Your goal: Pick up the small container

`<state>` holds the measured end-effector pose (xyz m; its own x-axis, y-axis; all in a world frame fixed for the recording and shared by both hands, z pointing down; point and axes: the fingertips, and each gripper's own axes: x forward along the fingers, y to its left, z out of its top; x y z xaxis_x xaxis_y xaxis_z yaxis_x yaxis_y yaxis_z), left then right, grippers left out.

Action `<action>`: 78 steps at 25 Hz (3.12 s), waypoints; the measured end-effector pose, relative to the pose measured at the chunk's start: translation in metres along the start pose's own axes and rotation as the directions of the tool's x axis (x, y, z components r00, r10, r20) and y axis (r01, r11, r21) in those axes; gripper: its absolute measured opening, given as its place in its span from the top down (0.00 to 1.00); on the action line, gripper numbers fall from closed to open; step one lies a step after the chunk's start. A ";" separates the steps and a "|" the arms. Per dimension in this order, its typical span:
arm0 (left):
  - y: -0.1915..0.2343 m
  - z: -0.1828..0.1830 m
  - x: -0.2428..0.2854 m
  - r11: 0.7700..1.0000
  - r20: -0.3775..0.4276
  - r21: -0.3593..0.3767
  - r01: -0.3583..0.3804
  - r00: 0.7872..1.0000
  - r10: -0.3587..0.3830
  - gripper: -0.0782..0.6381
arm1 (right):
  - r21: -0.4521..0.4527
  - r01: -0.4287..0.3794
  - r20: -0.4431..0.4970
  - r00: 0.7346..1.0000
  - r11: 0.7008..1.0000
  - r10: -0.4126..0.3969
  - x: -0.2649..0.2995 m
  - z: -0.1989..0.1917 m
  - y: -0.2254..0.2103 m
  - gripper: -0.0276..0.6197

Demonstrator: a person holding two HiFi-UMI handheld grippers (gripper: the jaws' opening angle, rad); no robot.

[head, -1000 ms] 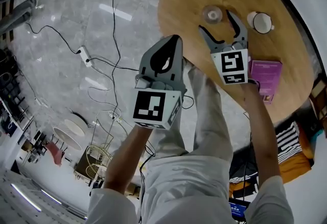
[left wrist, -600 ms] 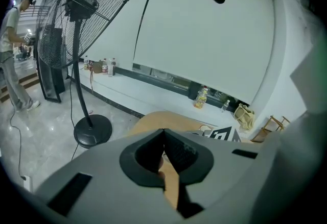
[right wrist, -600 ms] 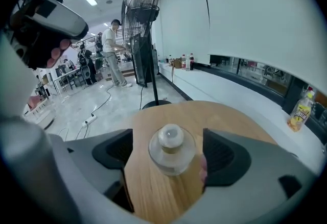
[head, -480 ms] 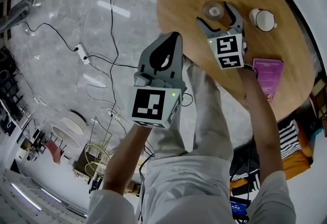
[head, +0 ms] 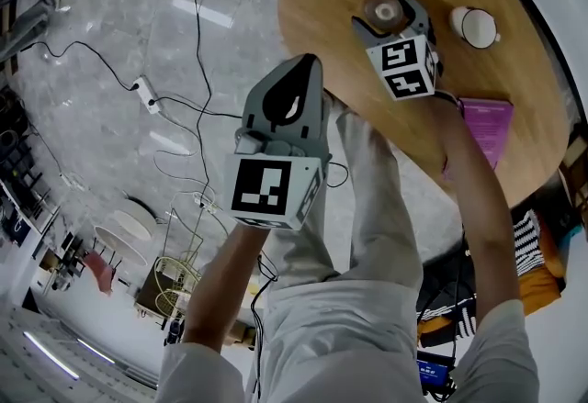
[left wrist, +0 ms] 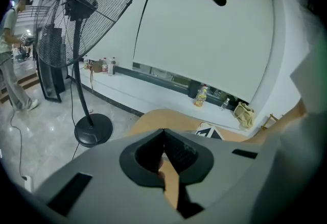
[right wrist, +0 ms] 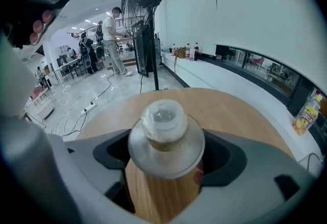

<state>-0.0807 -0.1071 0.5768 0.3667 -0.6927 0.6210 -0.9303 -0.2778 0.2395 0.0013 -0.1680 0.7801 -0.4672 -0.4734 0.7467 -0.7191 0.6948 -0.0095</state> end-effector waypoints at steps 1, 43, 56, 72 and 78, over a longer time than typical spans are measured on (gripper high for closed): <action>-0.001 0.000 0.000 1.000 0.000 0.000 0.002 1.000 -0.002 0.87 | -0.006 0.003 -0.006 1.000 1.000 -0.003 0.002 0.000 -0.002 0.34; -0.031 0.044 -0.042 0.996 0.026 0.011 0.089 0.996 -0.089 0.87 | 0.026 0.057 0.063 0.996 0.998 -0.058 -0.112 0.084 -0.013 0.44; -0.044 0.078 -0.084 0.997 0.086 0.020 0.068 0.994 -0.069 0.87 | 0.060 0.052 0.112 0.992 0.997 -0.059 -0.179 0.118 0.002 0.44; -0.042 0.106 -0.154 1.000 0.165 0.013 0.006 0.986 -0.008 0.87 | 0.064 0.030 0.178 0.983 0.998 -0.041 -0.266 0.169 0.029 0.44; -0.052 0.116 -0.177 0.998 0.211 -0.055 0.029 0.977 -0.017 0.87 | 0.071 0.027 0.191 0.981 0.997 -0.041 -0.300 0.180 0.034 0.44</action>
<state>-0.0969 -0.0471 0.3683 0.3753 -0.8127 0.4457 -0.9183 -0.2607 0.2977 0.0243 -0.0998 0.4360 -0.5273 -0.5961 0.6055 -0.7665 0.6412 -0.0364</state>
